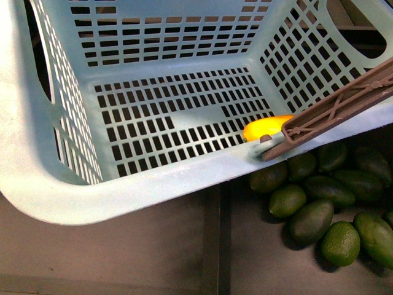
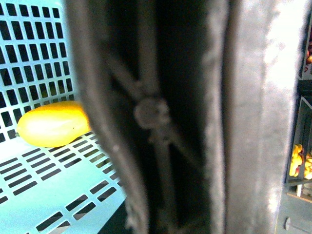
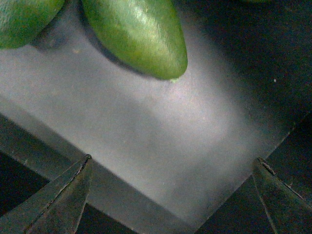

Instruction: Pick mango and avocado into basket

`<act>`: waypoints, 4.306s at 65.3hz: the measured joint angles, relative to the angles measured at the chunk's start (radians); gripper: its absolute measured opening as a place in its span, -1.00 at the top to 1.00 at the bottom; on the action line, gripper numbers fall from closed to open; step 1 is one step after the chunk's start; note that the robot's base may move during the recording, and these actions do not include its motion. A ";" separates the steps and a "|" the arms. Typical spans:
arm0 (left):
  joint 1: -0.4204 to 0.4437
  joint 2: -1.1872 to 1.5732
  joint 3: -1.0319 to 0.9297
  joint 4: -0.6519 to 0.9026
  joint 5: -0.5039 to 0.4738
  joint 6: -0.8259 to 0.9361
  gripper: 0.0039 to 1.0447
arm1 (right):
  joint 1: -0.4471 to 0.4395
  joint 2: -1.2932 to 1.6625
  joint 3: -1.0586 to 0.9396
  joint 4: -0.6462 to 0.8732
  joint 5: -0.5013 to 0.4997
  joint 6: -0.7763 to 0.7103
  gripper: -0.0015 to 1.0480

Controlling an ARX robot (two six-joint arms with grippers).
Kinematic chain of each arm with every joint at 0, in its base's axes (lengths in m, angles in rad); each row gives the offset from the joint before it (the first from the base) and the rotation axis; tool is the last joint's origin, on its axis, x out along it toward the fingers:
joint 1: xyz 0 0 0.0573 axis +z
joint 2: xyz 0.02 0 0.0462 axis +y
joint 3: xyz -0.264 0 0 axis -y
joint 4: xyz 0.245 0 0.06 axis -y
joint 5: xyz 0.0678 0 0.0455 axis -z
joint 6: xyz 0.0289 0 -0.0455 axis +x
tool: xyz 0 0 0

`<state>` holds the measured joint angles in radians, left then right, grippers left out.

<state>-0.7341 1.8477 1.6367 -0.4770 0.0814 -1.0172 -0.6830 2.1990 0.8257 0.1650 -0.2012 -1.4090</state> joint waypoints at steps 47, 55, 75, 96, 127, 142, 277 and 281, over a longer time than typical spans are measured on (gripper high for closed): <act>0.000 0.000 0.000 0.000 0.001 -0.001 0.74 | 0.176 0.194 0.186 0.005 0.012 0.138 -0.83; 0.000 0.000 0.000 0.000 0.001 -0.001 0.74 | 0.185 0.217 0.202 0.007 0.021 0.143 -0.83; 0.000 0.000 0.000 0.000 0.000 -0.001 0.74 | 0.204 0.273 0.224 0.016 0.042 0.169 -0.83; 0.000 0.000 0.000 0.000 0.001 -0.001 0.74 | 0.230 0.296 0.236 0.016 0.056 0.209 -0.83; 0.000 0.000 0.000 0.000 0.000 -0.001 0.74 | 0.236 0.317 0.233 0.012 0.086 0.218 -0.31; 0.000 0.000 0.000 0.000 0.000 -0.001 0.74 | 0.222 0.317 0.225 0.018 0.077 0.224 0.04; 0.000 0.000 0.000 0.000 0.003 0.000 0.74 | 0.674 -0.864 -0.136 0.155 -0.111 1.319 -0.86; 0.000 0.000 0.000 0.000 0.003 -0.005 0.74 | 0.634 -0.910 -0.137 0.122 -0.108 1.359 -0.83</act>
<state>-0.7341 1.8477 1.6363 -0.4774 0.0841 -1.0225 -0.0486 1.2888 0.6891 0.2874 -0.3088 -0.0502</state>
